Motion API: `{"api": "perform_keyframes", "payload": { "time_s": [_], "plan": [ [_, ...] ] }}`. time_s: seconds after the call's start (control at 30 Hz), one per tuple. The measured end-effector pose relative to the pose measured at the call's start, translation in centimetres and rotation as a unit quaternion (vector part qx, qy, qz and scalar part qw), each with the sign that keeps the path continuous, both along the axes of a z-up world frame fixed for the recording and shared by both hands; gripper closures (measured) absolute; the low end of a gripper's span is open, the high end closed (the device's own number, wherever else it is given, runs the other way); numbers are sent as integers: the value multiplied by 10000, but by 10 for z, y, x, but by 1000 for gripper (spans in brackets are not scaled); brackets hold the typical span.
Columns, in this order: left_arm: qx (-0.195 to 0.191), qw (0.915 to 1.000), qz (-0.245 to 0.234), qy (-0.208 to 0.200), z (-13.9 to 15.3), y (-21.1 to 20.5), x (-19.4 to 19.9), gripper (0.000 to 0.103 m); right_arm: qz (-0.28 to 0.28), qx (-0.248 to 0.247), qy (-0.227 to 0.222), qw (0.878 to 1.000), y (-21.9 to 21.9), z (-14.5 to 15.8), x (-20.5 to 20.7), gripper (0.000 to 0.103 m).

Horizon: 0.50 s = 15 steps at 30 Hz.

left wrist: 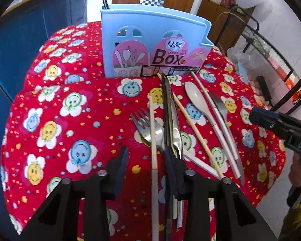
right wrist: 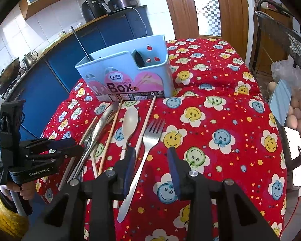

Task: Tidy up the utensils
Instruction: 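Grasp a wooden chopstick with the left tool while the right tool reaches for a silver fork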

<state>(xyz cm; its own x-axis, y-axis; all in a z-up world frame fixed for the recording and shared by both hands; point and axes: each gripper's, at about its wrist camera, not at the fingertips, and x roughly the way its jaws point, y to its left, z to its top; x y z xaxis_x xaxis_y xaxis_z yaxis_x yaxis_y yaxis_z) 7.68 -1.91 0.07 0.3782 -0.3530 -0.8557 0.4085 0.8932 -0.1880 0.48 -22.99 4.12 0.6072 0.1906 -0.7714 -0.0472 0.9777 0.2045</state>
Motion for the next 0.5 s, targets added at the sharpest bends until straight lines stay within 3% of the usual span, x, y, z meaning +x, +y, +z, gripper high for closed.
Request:
{"api": "perform_keyframes", "payload": {
  "time_s": [0.13,0.27,0.37,0.5],
  "plan": [
    [-105,9998,38,163,-3,2,5,87,-7,-4,92,10000,-1,-3,2,67],
    [-184,9996,34,229,-6,3,6,96,7,-17,154,9999,0,-6,3,67],
    [-300,9993,76,232,-6,6,6,98,18,-27,223,9997,2,-7,5,67],
    [-353,9993,134,-66,2,13,2,98,39,-23,385,9992,4,-10,9,67]
  ]
}}
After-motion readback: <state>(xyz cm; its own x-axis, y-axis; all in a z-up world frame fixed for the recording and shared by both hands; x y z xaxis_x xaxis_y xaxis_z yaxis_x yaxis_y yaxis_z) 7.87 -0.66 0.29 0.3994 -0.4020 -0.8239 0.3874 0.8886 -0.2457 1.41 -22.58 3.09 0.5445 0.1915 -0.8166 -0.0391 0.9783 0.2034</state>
